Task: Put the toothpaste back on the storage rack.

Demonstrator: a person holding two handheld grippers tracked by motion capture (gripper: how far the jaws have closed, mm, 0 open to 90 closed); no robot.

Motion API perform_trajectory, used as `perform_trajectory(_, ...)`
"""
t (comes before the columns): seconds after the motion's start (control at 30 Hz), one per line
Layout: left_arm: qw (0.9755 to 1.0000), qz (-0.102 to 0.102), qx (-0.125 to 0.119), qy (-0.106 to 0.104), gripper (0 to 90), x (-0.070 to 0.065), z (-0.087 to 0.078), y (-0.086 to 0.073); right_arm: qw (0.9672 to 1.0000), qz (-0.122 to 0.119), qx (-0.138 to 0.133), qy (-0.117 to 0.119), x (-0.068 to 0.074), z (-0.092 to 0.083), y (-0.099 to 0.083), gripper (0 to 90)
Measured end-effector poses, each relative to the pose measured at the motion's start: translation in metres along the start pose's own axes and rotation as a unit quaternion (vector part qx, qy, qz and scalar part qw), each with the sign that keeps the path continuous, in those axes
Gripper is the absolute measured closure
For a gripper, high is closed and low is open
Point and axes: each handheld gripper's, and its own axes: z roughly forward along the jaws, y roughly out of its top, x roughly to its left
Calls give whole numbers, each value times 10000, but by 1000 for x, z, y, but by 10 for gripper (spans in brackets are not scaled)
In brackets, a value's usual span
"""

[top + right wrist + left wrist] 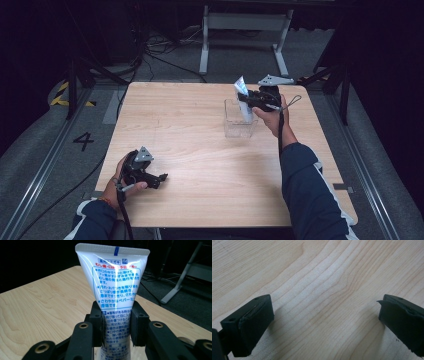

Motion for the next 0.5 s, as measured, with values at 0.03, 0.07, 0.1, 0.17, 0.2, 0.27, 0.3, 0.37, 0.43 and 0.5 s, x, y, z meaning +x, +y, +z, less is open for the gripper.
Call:
perform_trajectory(0.03, 10000, 2, 1, 0, 2, 0, 0, 0, 10000, -1, 6, -18, 0, 0, -1, 692)
perform_trajectory(0.07, 10000, 4, 1, 0, 2, 0, 0, 0, 10000, -8, -2, -44, -1, 1, -1, 691)
perform_trajectory(0.1, 10000, 1, 1, 0, 2, 0, 0, 0, 10000, 12, -4, -57, -1, 1, -2, 691)
perform_trajectory(0.17, 10000, 1, 2, -3, 2, 0, 0, 0, 10000, 31, 2, -65, -2, 2, -3, 691)
perform_trajectory(0.2, 10000, 6, 2, 0, 2, 0, 0, 0, 10000, 50, 0, -67, -2, 2, -4, 690)
perform_trajectory(0.27, 10000, 2, 2, -1, 2, 0, 0, 0, 9999, 47, 4, -98, -2, 3, -6, 689)
perform_trajectory(0.3, 10000, 0, 1, -1, 2, 0, 0, 0, 9999, 28, 13, -131, -3, 3, -7, 688)
perform_trajectory(0.37, 10000, 2, 2, -3, 2, 0, 0, 0, 9997, -10, 5, -230, -2, 4, -10, 687)
perform_trajectory(0.43, 10000, 1, 1, -1, 2, 0, 0, 0, 9997, 4, 5, -235, -3, 4, -11, 686)
perform_trajectory(0.5, 10000, 0, 1, -4, 2, 0, 0, 0, 9997, 23, 5, -228, -3, 5, -14, 685)
